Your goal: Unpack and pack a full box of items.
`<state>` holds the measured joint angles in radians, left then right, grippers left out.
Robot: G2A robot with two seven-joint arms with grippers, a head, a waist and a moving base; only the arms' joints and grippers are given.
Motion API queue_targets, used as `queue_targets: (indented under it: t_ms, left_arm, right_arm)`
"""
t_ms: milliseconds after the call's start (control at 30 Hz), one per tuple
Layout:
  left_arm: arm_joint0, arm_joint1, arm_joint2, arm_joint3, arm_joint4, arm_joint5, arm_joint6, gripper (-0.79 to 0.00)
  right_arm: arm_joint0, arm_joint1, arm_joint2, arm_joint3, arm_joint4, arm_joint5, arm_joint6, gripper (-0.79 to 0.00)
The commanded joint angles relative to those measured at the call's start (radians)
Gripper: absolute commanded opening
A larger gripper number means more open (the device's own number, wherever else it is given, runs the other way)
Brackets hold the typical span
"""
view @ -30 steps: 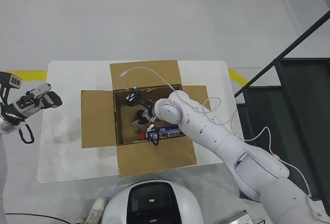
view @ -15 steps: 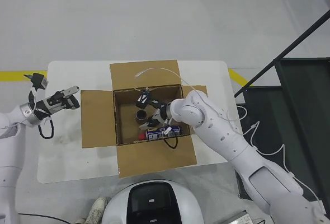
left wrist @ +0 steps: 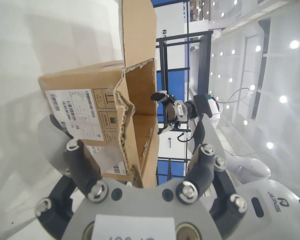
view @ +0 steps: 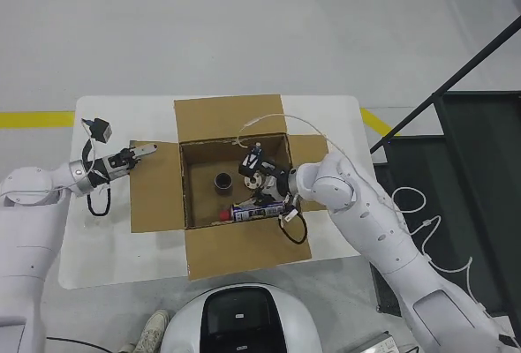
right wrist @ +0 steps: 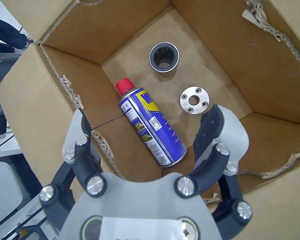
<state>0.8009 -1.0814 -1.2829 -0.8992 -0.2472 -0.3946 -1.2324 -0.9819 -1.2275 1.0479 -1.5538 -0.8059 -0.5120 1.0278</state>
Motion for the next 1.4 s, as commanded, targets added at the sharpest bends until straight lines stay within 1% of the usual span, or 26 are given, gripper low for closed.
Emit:
queue_targets:
  t_ms: [0, 300, 400, 500, 633, 733, 900, 1067, 1267, 1367]
  left_arm:
    - [-0.010, -0.005, 0.021, 0.005, -0.004, 0.000, -0.004, 0.000]
    - [-0.038, -0.027, 0.100, 0.023, -0.017, -0.009, -0.020, 0.000]
    - [-0.045, -0.029, 0.109, 0.032, -0.022, -0.016, -0.016, 0.000]
    - [-0.054, -0.026, 0.098, 0.043, -0.031, -0.029, -0.013, 0.000]
    - [-0.053, -0.010, 0.052, 0.040, -0.050, -0.048, -0.015, 0.000]
    - [-0.037, 0.008, -0.004, 0.021, -0.078, -0.057, -0.021, 0.000]
    - [0.020, 0.043, -0.106, -0.034, -0.113, -0.047, -0.035, 0.000]
    - [0.087, 0.069, -0.190, -0.090, -0.146, -0.026, -0.032, 0.000]
    - [0.150, 0.090, -0.257, -0.141, -0.153, -0.010, -0.007, 0.000]
    - [0.163, 0.094, -0.270, -0.152, -0.155, -0.006, -0.002, 0.000]
  right_arm:
    - [-0.005, 0.003, 0.005, -0.010, -0.002, 0.007, 0.001, 0.000]
    - [-0.021, 0.015, 0.022, -0.040, -0.006, 0.038, -0.002, 0.000]
    - [-0.016, 0.016, 0.017, -0.036, -0.005, 0.041, -0.001, 0.000]
    - [0.000, 0.014, -0.002, -0.018, -0.011, 0.055, 0.001, 0.000]
    - [0.044, 0.001, -0.061, 0.027, -0.047, 0.097, -0.010, 0.000]
    - [0.087, -0.014, -0.116, 0.074, -0.076, 0.139, -0.027, 0.000]
    - [0.156, -0.044, -0.205, 0.160, -0.105, 0.180, -0.055, 0.000]
    - [0.214, -0.076, -0.277, 0.251, -0.132, 0.233, -0.082, 0.000]
    - [0.267, -0.111, -0.333, 0.353, -0.127, 0.265, -0.110, 0.000]
    - [0.288, -0.126, -0.355, 0.392, -0.127, 0.276, -0.113, 0.000]
